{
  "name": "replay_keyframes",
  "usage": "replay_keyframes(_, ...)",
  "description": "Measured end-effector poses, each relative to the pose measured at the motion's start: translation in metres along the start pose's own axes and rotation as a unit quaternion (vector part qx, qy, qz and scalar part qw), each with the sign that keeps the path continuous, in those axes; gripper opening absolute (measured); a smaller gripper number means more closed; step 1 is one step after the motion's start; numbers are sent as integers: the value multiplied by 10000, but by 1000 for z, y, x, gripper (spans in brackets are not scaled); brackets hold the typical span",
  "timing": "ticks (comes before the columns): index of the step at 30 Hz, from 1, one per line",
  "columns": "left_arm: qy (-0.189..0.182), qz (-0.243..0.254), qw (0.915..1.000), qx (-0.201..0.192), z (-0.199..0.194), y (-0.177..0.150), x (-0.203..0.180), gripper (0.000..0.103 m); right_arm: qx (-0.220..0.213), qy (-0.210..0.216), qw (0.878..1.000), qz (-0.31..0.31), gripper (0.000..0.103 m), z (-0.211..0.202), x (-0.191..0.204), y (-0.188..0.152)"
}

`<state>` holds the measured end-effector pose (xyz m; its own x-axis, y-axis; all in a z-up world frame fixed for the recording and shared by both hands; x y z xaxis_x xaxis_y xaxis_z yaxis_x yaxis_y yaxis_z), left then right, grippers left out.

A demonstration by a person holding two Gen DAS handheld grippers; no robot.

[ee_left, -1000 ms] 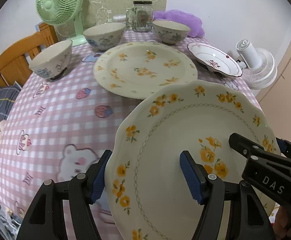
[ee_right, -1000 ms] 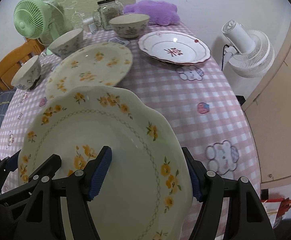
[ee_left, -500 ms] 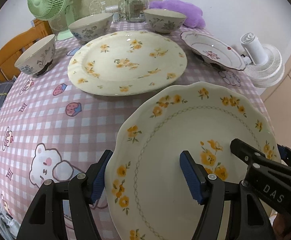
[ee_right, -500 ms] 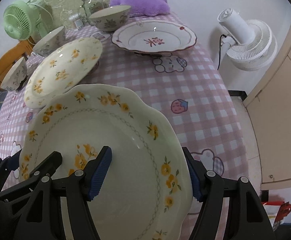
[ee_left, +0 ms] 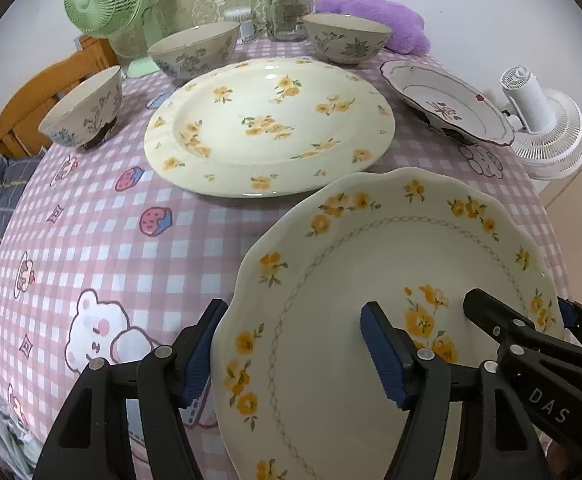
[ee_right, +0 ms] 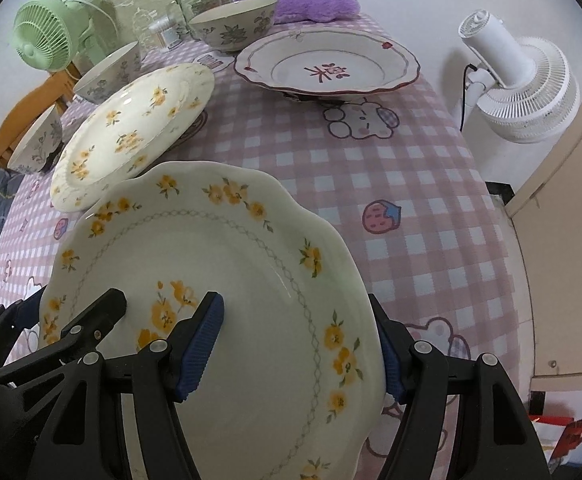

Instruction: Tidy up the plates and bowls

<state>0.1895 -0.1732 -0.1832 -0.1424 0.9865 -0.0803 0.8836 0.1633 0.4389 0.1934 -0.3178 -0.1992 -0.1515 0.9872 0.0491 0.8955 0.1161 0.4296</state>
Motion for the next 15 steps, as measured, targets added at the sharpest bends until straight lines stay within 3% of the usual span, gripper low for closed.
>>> replay_keyframes(4,-41,11,10000,-28,-10,3,1,75,89,71,9999,86,73,-6,-1,-1)
replay_keyframes(9,-170,35,9998,-117,-24,9,6,86,-158,-144,9997,140,73,-30,0,3)
replay_keyframes(15,-373,225,9988,-230,-36,15,14,92,-320,-324,9986,269,75,-49,6,4)
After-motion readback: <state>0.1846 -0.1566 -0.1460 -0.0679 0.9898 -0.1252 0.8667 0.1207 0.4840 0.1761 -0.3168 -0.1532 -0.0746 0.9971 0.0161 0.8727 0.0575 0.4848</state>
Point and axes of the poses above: each gripper's, at about its wrist camera, not at the fingertips, and z roughly the way its jaws point, x to its left, y to its top, the point moved 7 cm from there along z, roughly the way its jaws point, and after that the axes turned 10 degrees about -z, right-handed, at the moved point
